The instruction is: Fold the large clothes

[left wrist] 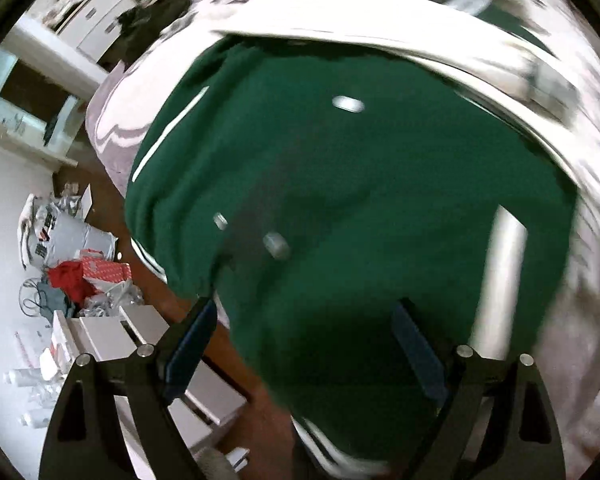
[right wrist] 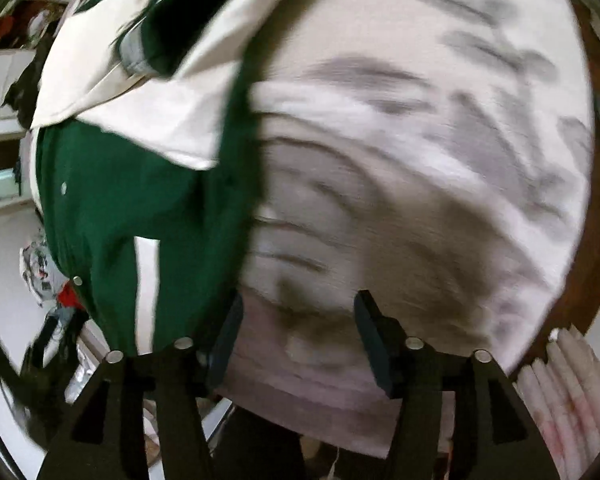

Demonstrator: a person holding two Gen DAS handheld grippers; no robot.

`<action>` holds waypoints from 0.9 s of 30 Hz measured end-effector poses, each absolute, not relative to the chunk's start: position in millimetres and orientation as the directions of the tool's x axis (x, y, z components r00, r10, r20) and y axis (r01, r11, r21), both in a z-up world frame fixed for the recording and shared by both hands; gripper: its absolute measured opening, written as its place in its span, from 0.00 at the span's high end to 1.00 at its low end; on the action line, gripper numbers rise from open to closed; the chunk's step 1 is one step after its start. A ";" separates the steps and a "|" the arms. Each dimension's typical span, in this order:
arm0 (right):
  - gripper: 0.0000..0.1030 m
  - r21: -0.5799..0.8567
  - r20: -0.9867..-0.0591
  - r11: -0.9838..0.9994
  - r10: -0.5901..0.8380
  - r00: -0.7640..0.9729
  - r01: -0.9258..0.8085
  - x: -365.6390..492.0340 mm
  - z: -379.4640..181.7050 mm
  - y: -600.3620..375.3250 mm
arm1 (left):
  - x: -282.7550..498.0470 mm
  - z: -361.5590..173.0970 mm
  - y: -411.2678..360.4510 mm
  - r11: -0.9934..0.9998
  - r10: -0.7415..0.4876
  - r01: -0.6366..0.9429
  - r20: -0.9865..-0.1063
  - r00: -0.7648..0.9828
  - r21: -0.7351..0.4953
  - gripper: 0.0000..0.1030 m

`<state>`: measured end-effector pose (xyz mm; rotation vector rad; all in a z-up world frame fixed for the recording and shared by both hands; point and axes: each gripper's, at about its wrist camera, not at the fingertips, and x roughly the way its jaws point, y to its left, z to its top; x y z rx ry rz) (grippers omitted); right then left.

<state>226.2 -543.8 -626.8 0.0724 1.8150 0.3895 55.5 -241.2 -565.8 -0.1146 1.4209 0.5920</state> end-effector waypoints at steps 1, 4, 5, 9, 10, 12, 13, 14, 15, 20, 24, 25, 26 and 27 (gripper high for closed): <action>0.38 0.287 -0.931 0.946 0.239 -0.275 -0.149 227.5 -624.6 -547.4 | 51.5 -564.5 -264.2 0.869 0.321 -0.406 -0.946 0.030 0.282 0.12; 0.38 0.235 -0.949 0.963 0.197 -0.244 -0.135 220.9 -617.9 -584.8 | 44.6 -578.0 -333.2 0.902 0.382 -0.231 -0.923 0.034 0.365 0.12; 0.38 0.221 -0.953 0.967 0.187 -0.237 -0.126 223.0 -617.5 -592.9 | 43.0 -583.2 -349.8 0.900 0.410 -0.178 -0.911 0.040 0.397 0.12; 0.38 0.199 -0.961 0.976 0.178 -0.211 -0.083 231.5 -614.5 -607.5 | 32.2 -625.2 -413.9 0.801 0.588 0.043 -0.799 0.128 0.596 0.12; 0.38 0.199 -0.962 0.977 0.180 -0.204 -0.075 233.4 -614.1 -605.7 | 30.0 -638.5 -419.5 0.766 0.627 0.067 -0.766 0.141 0.639 0.12; 0.38 0.199 -0.964 0.978 0.183 -0.191 -0.070 240.0 -612.0 -617.8 | 28.9 -659.1 -418.4 0.728 0.671 0.086 -0.732 0.120 0.681 0.12; 0.38 0.201 -0.965 0.977 0.185 -0.184 -0.072 242.5 -611.9 -616.9 | 28.5 -669.6 -412.4 0.715 0.687 0.084 -0.719 0.105 0.694 0.12; 0.38 0.203 -0.966 0.976 0.187 -0.180 -0.075 251.4 -615.8 -617.0 | 28.3 -675.2 -407.2 0.711 0.692 0.083 -0.715 0.098 0.699 0.12; 0.38 0.208 -0.966 0.975 0.192 -0.175 -0.075 259.2 -616.4 -614.4 | 29.7 -678.9 -400.7 0.694 0.709 0.078 -0.698 0.099 0.716 0.12; 0.38 0.281 -0.952 0.956 0.268 -0.149 -0.078 290.4 -623.0 -607.4 | 34.1 -666.3 -375.5 0.670 0.738 0.010 -0.667 0.100 0.742 0.07; 0.35 0.468 -0.881 0.883 0.461 -0.109 -0.045 324.4 -631.3 -598.5 | 34.1 -644.8 -355.7 0.635 0.771 -0.074 -0.625 0.123 0.769 0.09; 0.31 0.533 -0.843 0.846 0.529 -0.100 -0.023 333.0 -635.2 -595.4 | 33.4 -640.1 -351.9 0.630 0.775 -0.091 -0.618 0.130 0.771 0.12; 0.30 0.613 -0.787 0.790 0.611 -0.092 0.009 346.7 -641.9 -592.1 | 33.8 -636.6 -347.0 0.626 0.779 -0.105 -0.612 0.136 0.773 0.22; 0.30 0.659 -0.746 0.751 0.660 -0.093 0.039 355.9 -648.9 -588.9 | 35.3 -634.2 -341.3 0.628 0.777 -0.115 -0.613 0.143 0.770 0.30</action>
